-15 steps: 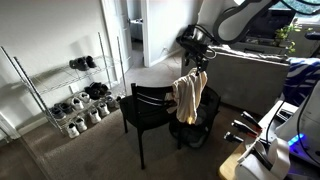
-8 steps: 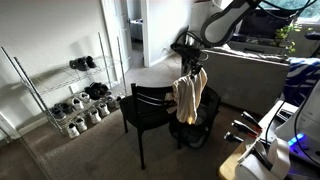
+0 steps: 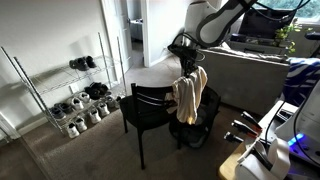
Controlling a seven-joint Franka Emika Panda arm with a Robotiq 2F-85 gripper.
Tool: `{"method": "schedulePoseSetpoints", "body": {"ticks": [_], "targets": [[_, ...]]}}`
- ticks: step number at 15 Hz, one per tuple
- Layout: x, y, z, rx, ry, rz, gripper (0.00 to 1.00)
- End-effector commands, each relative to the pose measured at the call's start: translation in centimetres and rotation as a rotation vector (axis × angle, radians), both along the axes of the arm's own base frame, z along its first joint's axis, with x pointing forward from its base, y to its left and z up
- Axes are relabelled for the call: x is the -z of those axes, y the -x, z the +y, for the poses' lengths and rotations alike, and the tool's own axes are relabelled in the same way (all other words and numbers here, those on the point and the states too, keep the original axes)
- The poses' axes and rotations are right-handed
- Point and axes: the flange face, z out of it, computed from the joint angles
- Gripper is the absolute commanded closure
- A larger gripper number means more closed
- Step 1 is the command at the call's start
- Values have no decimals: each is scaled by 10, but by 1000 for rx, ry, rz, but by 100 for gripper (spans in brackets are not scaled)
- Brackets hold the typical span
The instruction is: Remove the cloth from the chair and put it in the hamper
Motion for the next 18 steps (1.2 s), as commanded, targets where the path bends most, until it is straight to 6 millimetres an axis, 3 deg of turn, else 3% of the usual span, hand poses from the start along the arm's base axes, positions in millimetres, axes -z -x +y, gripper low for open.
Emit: {"method": "schedulePoseSetpoints", "body": {"ticks": [1, 4, 10, 16, 18], "targets": [[1, -2, 2, -13, 8, 12, 100], [-11, 6, -4, -1, -3, -14, 100], [-86, 53, -29, 35, -50, -232, 100], [-110, 73, -36, 69, -50, -300, 100], [-119, 75, -43, 158, -80, -357, 100]]}}
